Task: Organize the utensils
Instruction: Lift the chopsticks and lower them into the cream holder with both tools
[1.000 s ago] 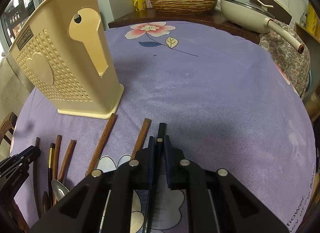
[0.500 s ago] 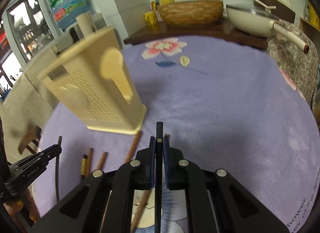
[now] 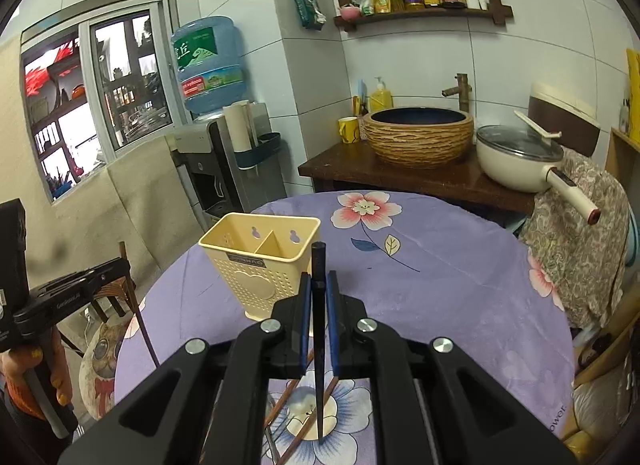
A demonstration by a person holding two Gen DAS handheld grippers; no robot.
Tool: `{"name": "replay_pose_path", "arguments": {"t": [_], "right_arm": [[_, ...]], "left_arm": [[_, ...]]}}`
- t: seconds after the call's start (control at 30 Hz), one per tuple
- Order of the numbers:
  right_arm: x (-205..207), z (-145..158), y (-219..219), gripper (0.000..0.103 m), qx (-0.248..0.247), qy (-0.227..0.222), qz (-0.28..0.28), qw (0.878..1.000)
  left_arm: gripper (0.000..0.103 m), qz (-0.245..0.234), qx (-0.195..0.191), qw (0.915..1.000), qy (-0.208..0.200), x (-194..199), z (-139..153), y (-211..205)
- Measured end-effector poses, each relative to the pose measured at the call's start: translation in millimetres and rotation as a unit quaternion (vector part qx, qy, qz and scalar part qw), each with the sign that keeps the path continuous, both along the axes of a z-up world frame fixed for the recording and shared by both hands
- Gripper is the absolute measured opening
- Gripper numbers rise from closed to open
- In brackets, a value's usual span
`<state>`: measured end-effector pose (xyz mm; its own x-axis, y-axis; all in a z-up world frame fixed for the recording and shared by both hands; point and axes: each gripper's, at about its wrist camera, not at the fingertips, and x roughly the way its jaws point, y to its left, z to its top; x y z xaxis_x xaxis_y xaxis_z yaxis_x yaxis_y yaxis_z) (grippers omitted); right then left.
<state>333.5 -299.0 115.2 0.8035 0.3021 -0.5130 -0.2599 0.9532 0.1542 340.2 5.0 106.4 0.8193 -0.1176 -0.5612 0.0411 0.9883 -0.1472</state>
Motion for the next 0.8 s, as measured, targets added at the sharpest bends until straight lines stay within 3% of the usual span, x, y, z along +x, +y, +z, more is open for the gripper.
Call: {"name": "replay_pose_path", "arguments": {"t": [0.17, 0.57, 0.8], "right_arm": [[-7, 7, 4, 0.007, -0.006, -0.007, 0.008, 1.0], [-3, 26, 16, 0.007, -0.006, -0.012, 0.027, 1.0], [15, 77, 18, 0.007, 0.04, -0.02, 0.054, 0.998]], "left_arm": [[0.007, -0.007, 0.0, 0.9998, -0.019, -20, 10, -1], [0.007, -0.01, -0.005, 0.9994, -0.033, -19, 30, 10], [0.007, -0.039, -0.021, 0.9975, -0.056, -2, 90, 12]]}}
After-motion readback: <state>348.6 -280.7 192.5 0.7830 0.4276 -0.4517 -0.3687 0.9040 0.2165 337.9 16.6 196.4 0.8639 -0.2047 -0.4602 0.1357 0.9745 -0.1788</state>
